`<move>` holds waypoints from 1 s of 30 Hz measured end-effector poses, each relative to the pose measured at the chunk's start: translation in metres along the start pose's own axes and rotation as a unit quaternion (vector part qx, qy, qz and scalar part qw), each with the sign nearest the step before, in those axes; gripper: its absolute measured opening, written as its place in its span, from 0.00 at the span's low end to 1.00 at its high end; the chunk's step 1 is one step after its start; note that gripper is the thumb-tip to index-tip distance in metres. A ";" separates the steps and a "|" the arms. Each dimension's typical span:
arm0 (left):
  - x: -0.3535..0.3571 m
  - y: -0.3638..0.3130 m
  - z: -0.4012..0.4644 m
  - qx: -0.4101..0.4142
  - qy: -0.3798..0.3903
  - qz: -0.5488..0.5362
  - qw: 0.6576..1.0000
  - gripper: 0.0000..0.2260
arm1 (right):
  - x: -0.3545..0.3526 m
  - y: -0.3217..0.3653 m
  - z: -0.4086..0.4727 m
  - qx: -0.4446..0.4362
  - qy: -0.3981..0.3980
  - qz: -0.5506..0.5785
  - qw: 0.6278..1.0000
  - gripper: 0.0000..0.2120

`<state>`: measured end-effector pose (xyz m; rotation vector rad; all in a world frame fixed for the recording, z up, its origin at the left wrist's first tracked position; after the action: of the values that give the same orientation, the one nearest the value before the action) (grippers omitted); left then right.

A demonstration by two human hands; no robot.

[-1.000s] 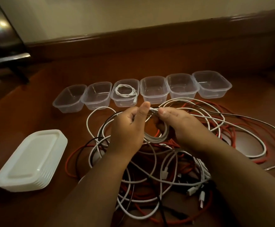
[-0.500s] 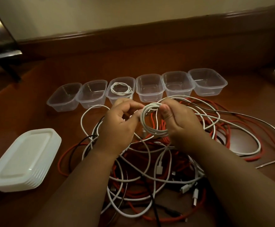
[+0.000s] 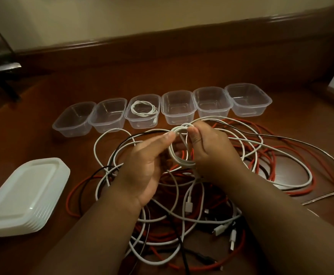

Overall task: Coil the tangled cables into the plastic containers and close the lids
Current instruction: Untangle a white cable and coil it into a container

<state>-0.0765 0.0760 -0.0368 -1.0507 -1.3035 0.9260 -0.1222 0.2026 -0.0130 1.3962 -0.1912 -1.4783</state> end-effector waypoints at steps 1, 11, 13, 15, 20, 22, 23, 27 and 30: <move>0.000 0.002 0.001 -0.011 0.010 -0.007 1.000 0.16 | 0.000 0.002 0.000 -0.007 -0.001 -0.011 1.000 0.19; 0.012 0.009 0.004 -0.052 0.101 -0.106 0.988 0.11 | 0.004 0.002 0.000 -0.027 0.031 -0.080 0.996 0.14; 0.010 0.007 0.004 -0.035 0.099 -0.014 0.994 0.09 | 0.004 0.002 0.001 -0.024 0.036 -0.084 0.996 0.13; 0.002 0.002 0.004 -0.002 0.045 0.174 0.984 0.06 | 0.003 0.000 0.002 -0.011 0.041 -0.086 0.995 0.13; 0.002 -0.026 -0.006 0.168 -0.096 0.502 0.843 0.07 | -0.003 -0.003 0.003 0.005 0.023 -0.101 0.995 0.11; 0.001 -0.029 -0.009 0.190 -0.112 0.503 0.836 0.07 | -0.005 -0.003 0.003 0.006 0.011 -0.100 0.995 0.13; 0.000 -0.029 -0.009 0.181 -0.111 0.497 0.841 0.06 | -0.005 -0.003 0.003 0.009 0.009 -0.099 0.995 0.13; -0.008 -0.028 -0.003 0.128 -0.084 0.446 0.882 0.07 | -0.007 -0.008 0.004 0.020 0.009 -0.108 0.994 0.16; -0.019 -0.039 -0.005 0.136 -0.129 0.413 0.892 0.04 | -0.014 -0.008 0.004 0.011 -0.019 -0.053 0.998 0.14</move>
<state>-0.0746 0.0464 -0.0048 -1.3031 -0.8635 1.8840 -0.1324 0.2141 -0.0084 1.4150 -0.1595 -1.5944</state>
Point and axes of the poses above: each hand's wrist, its own z-axis towards the middle knuckle, its own x-axis out of the palm, y = z × x, the point moved 7 cm from there along z, towards the middle knuckle, and after that the axes turned 10 degrees about y, right-handed, at the moved point
